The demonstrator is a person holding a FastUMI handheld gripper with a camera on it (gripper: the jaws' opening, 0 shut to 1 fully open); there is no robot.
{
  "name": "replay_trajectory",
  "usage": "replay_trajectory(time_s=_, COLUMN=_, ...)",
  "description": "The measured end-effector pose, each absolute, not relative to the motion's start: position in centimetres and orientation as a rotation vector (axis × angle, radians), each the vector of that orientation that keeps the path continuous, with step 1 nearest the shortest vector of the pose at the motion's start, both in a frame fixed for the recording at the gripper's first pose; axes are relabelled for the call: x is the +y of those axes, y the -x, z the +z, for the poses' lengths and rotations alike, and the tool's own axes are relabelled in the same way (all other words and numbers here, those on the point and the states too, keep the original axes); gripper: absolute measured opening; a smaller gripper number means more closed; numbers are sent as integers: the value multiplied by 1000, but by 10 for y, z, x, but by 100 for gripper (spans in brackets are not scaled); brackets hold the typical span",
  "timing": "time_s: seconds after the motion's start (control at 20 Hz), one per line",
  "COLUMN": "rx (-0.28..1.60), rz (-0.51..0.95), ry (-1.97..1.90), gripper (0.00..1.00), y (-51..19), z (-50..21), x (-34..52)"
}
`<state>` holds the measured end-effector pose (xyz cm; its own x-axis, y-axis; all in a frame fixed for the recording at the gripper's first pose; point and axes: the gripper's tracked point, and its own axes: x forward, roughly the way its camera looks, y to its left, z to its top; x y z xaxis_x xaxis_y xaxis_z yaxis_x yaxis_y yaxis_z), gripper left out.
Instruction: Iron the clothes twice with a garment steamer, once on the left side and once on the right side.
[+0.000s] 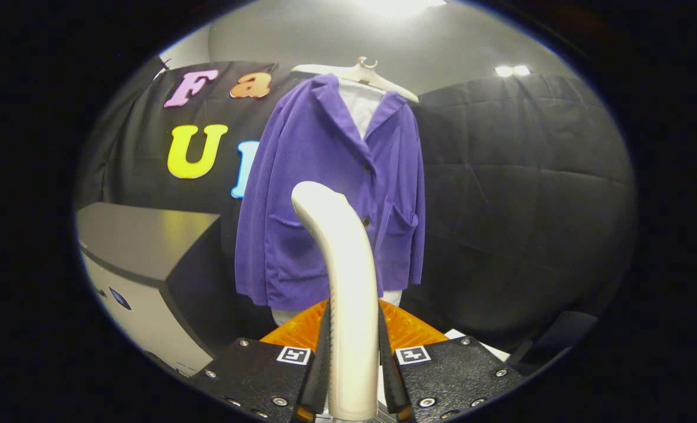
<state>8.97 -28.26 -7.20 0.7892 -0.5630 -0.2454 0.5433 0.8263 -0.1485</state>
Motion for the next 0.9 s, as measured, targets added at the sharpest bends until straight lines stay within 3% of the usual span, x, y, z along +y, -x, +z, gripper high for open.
replay_trajectory(time_s=0.35, rx=58, rz=-663, ry=76, gripper=38, y=-98, z=29, x=-306)
replay_trajectory(time_s=0.9, rx=-101, rz=-810, ry=102, gripper=38, y=-135, z=110, x=-389)
